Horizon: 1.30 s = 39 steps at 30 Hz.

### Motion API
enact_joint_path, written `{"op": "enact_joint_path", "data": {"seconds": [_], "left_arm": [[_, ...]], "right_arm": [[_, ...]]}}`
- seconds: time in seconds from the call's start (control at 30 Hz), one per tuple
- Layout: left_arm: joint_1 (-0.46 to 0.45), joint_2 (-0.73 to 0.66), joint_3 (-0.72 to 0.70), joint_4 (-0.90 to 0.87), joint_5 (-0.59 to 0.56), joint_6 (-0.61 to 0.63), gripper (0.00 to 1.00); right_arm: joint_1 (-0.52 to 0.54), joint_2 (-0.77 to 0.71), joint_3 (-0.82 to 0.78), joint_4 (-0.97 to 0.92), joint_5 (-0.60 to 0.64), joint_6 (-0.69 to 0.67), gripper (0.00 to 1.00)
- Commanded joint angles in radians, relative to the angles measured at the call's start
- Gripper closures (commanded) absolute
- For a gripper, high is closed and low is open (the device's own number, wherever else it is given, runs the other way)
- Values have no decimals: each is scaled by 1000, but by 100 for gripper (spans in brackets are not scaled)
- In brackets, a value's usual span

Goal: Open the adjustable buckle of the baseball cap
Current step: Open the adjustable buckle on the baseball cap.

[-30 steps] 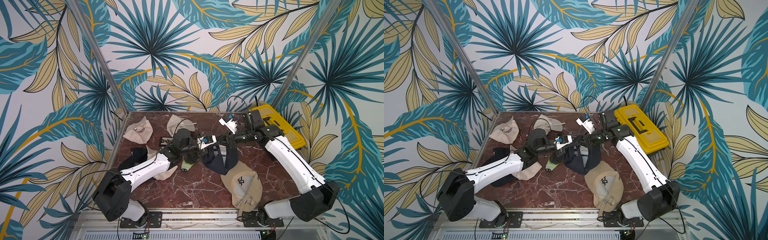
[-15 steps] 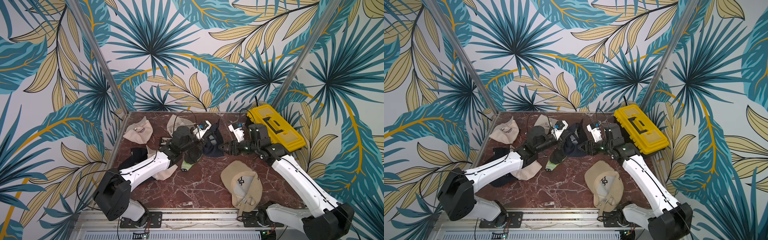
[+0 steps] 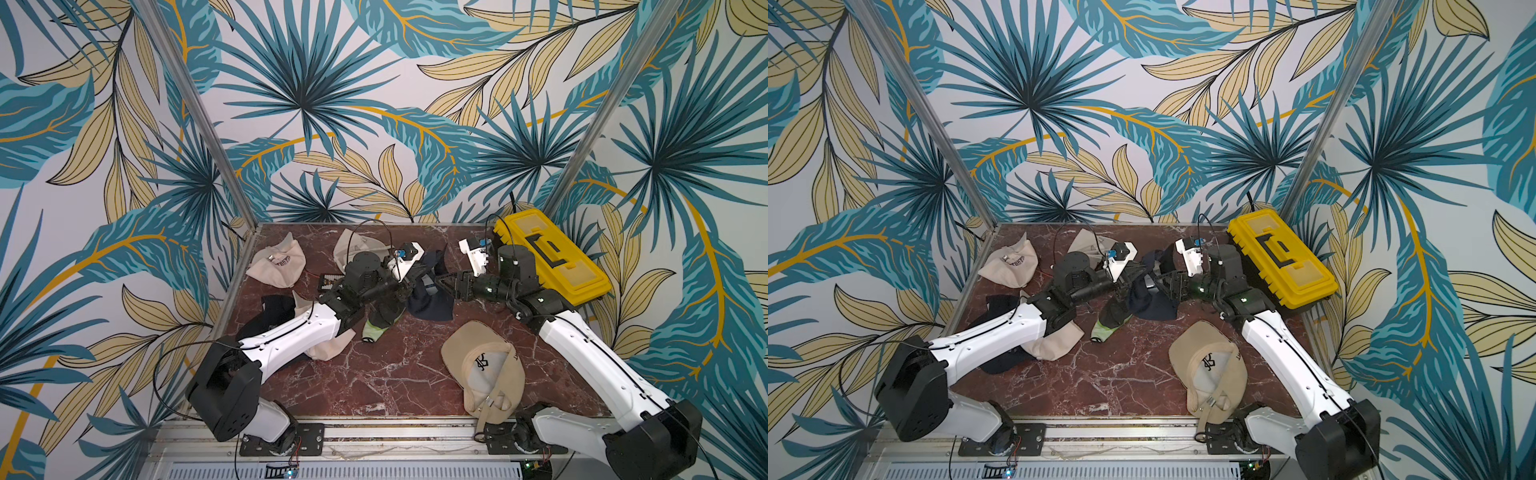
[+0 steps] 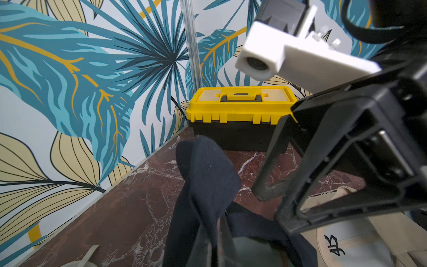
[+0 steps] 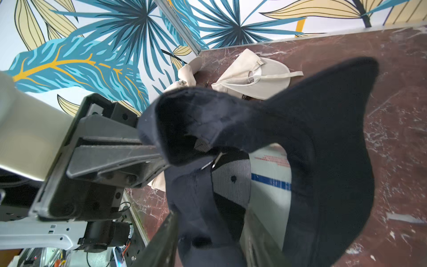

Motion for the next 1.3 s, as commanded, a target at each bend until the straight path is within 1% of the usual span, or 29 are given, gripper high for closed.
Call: {"op": "enact_joint_path", "data": {"seconds": [0.0,0.07,0.13,0.17,0.2,0.23,0.33,0.37,0.47,0.53,0.6,0.63,0.67,0.73,0.77,0.83,0.9,0.97,1.03,1.1,1.17,1.27], "left_arm": [[0,-23,17,30,29,-10,100],[0,-26,20,30,28,-12,100],[0,-27,21,30,27,-16,100],[-1,-28,23,30,26,-18,100],[-1,-29,24,30,23,-18,100],[-1,-29,25,30,16,-18,100],[2,-29,26,30,-37,-21,100],[2,-28,26,30,-59,-25,100],[10,-26,20,30,-134,-39,100],[14,-20,19,30,-162,-52,100],[18,-9,21,30,-162,-67,100],[19,-3,23,30,-153,-73,92],[18,1,25,30,-137,-77,73],[19,10,30,29,-91,-77,57],[20,13,29,30,-60,-70,52],[20,13,26,30,-37,-64,51],[20,10,24,30,-39,-63,55],[21,5,19,30,-43,-56,63],[22,1,15,30,-53,-53,63],[21,1,17,30,-50,-45,54],[22,4,16,30,-22,-24,43],[21,-3,-5,30,9,48,26]], "right_arm": [[1,25,13,53,-66,49,61],[1,38,11,54,-74,72,64],[2,49,9,54,-82,81,71],[2,52,6,72,-90,83,77],[2,53,3,92,-97,82,89],[1,49,0,91,-99,78,99],[1,19,-5,73,-79,59,100],[0,2,-7,35,-59,51,100],[0,-61,-19,-1,5,20,100],[0,-93,-25,-13,30,4,100],[0,-104,-20,-23,34,-7,100],[0,-101,-13,-28,35,-12,100],[0,-94,-3,-32,34,-16,100],[0,-74,22,-40,29,-20,100],[0,-61,38,-41,18,-20,100],[0,-42,67,-53,5,-26,100],[0,-35,87,-72,17,-37,100],[0,-44,86,-76,41,-41,100],[0,-58,74,-66,51,-51,100],[0,-64,67,-63,48,-59,100],[0,-63,73,-77,9,-98,100],[0,-72,66,-101,-23,-205,100]]}}
